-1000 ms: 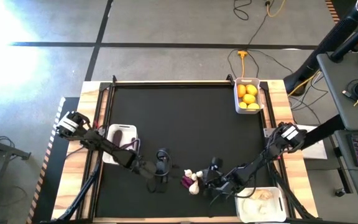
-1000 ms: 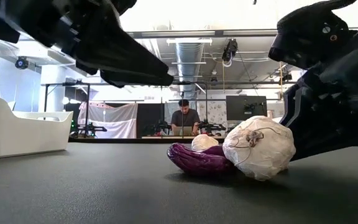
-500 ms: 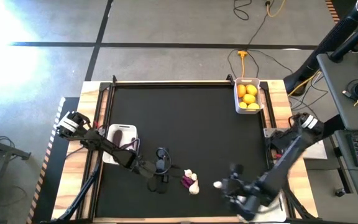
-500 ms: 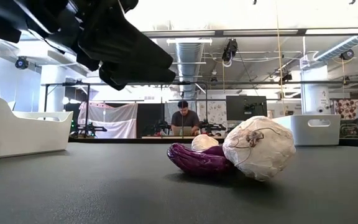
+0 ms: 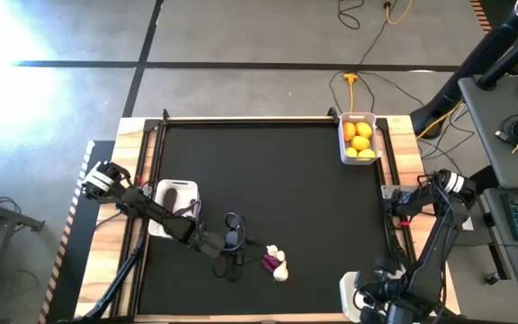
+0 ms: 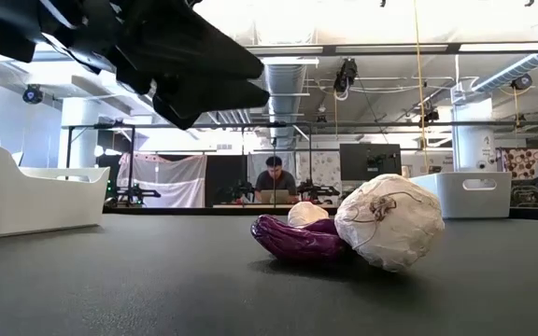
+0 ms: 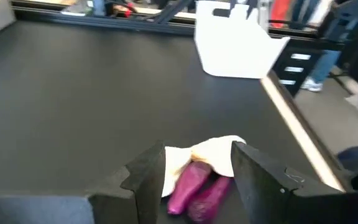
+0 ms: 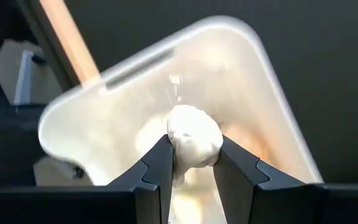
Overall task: Sort produce into baskets
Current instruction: Put the garlic into the bottom white bin
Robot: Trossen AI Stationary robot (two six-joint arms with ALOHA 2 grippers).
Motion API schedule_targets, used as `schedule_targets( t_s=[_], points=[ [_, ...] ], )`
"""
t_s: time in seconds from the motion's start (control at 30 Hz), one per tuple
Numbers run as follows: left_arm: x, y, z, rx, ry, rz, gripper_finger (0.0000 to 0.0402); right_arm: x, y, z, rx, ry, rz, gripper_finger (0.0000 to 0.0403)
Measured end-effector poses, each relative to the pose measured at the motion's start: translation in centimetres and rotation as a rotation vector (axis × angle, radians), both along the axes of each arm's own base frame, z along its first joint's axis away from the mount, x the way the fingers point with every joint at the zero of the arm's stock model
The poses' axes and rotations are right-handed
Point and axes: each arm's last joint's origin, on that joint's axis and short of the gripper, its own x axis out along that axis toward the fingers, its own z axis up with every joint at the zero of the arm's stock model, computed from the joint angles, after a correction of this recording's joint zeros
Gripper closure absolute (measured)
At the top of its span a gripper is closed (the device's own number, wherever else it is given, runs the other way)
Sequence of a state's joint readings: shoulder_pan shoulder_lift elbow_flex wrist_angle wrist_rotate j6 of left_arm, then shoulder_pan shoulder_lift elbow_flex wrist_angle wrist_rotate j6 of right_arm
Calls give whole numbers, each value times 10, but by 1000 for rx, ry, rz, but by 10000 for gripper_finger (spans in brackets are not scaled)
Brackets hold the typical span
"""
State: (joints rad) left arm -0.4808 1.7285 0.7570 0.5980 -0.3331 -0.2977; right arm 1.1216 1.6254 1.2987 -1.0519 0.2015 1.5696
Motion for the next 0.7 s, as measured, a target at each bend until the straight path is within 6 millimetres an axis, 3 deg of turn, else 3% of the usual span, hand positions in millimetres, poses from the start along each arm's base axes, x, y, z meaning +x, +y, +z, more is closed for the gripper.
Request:
schedule_targets(
  t_s=[0.5,0.7],
  points=[
    [-9,-2,26,-59,-27,-137,235,6,11,-36,-78,107,31,311],
    [-16,-2,35,-57,-10,-154,235,7,9,-33,-95,72,27,264]
  ],
)
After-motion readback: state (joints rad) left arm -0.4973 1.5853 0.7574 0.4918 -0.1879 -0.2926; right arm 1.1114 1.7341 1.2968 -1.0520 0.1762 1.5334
